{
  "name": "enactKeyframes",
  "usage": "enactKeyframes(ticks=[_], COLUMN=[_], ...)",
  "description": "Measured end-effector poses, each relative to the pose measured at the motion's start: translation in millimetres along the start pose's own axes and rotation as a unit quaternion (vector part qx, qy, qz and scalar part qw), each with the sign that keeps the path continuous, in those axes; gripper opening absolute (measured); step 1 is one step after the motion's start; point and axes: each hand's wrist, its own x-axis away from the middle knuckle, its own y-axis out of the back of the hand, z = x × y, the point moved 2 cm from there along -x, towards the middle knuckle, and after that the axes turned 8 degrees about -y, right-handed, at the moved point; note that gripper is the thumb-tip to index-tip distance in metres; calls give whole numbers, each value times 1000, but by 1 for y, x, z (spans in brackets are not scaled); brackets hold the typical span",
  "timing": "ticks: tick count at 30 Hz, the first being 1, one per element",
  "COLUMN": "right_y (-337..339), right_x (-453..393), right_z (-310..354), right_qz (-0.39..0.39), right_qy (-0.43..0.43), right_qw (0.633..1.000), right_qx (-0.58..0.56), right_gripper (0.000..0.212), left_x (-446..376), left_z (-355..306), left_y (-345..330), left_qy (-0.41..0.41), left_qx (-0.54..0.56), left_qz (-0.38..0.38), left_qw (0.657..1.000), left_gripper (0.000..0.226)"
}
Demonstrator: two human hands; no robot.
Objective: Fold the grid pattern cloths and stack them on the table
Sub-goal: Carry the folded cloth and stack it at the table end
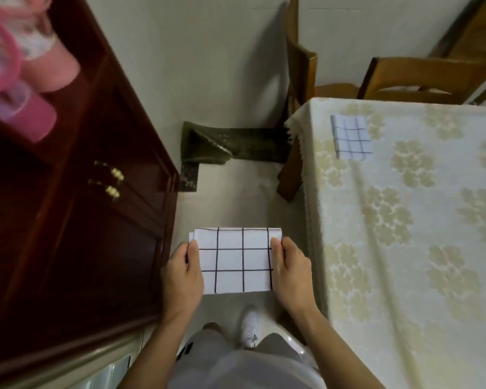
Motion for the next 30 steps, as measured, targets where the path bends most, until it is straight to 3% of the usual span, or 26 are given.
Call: enactKeyframes(ticks=[10,21,30], right_y=[-4,-21,0], right_x=[-125,-280,-327], right_z=[12,94,101], right_qz=[-105,-220,-313], right_qy=[-85,-166,-219], right_qw=[990,954,911], right_qx=[-39,-119,-155], right_gripper=[41,39,35], left_x=[-162,-368,-422], left_z=[-28,-97,-149], left_y=[-92,-158,-221], left_qy=[-70,-117,-164], left_qx=[28,27,43], left_qz=[136,282,408], left_qw=[988,952,897], left_gripper=[44,42,36])
